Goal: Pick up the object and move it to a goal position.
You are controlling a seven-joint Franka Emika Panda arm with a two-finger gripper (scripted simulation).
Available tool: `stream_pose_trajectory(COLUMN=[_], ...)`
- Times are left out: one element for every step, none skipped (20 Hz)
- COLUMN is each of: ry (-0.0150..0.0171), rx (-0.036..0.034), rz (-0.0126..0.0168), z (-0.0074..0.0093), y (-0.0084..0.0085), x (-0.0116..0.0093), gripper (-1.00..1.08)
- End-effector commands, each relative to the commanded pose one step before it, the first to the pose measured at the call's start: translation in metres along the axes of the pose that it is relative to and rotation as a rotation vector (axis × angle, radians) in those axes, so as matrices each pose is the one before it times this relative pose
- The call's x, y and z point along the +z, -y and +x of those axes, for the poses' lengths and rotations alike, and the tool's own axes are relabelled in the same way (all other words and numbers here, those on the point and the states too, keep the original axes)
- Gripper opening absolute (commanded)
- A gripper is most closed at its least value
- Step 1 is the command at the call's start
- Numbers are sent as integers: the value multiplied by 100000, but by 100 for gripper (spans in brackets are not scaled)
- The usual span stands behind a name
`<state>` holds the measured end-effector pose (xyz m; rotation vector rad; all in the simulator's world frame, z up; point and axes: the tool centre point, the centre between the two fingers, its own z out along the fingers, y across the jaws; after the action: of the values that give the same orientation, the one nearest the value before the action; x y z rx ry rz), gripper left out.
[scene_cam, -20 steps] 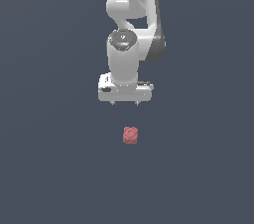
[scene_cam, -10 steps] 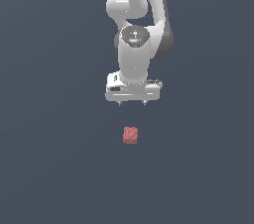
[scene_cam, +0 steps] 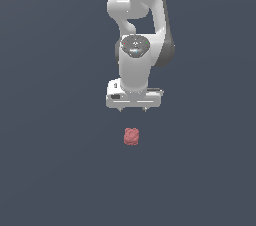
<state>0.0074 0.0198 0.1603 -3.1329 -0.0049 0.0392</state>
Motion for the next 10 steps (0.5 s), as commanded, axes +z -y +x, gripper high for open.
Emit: stream_pose_trajectory(ry=[-259,-153,-165,-177,-190,-190,-178,-166,-155,-143], rx=[1243,594,637,677,718,708,654,604,558,508], rz=[-22,-17,-24,-32,-41,-48,-51,-53,-53,-53], z=[915,438,464,489,511,494,452,412,374,337], y=[-58,-22,-22,-19,-17,-16,-10,-7,-6,-2], x=[788,377,416,456,497,502,479,454,427,399], gripper=[100,100,100,100,100,100,100,100,100,100])
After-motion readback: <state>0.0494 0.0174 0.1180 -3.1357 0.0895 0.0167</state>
